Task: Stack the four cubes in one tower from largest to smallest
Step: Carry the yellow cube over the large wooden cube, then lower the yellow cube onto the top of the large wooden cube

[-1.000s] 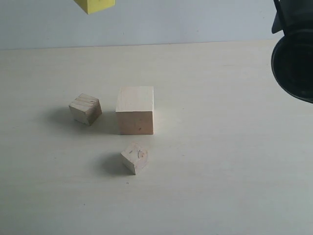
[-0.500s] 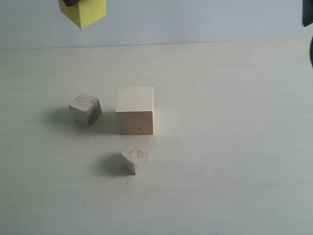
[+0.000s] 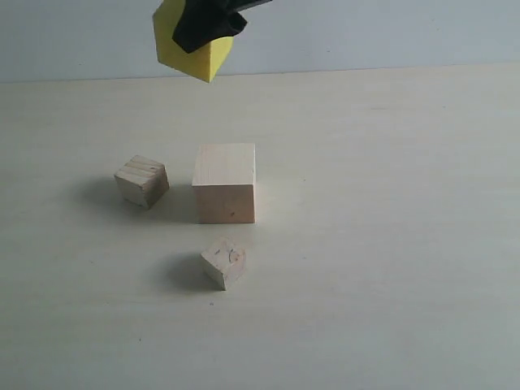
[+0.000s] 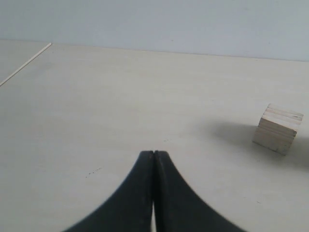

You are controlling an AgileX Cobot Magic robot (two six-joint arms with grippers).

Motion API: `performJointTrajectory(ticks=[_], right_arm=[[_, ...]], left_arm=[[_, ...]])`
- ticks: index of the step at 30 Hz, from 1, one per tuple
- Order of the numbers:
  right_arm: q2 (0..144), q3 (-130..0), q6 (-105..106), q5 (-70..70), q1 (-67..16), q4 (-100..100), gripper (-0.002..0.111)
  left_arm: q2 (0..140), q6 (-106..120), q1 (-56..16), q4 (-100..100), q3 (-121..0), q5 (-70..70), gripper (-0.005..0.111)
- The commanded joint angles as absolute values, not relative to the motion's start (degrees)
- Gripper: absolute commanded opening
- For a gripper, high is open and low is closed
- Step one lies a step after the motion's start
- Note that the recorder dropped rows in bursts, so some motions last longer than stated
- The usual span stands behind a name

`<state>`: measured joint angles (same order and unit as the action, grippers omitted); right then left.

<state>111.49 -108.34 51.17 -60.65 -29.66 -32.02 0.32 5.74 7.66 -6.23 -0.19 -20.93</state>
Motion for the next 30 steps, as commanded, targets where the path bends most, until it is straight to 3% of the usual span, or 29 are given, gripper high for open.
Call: performJointTrajectory(ticks=[1, 8, 30], right_arm=[[110.11, -107.70, 56.80, -62.99, -28.92, -32.66, 0.000], [113.81, -107.70, 60.04, -69.96, -25.94, -34.09, 0.000], [120.56, -107.70, 74.76, -69.96, -23.36, -36.81, 0.000]], left_arm=[[0.00, 5.72, 7.28, -6.11, 0.00, -20.31, 0.000], [0.00, 5.72, 7.28, -6.11, 0.00, -20.31, 0.000], [0.00, 5.72, 7.28, -6.11, 0.00, -20.31, 0.000]])
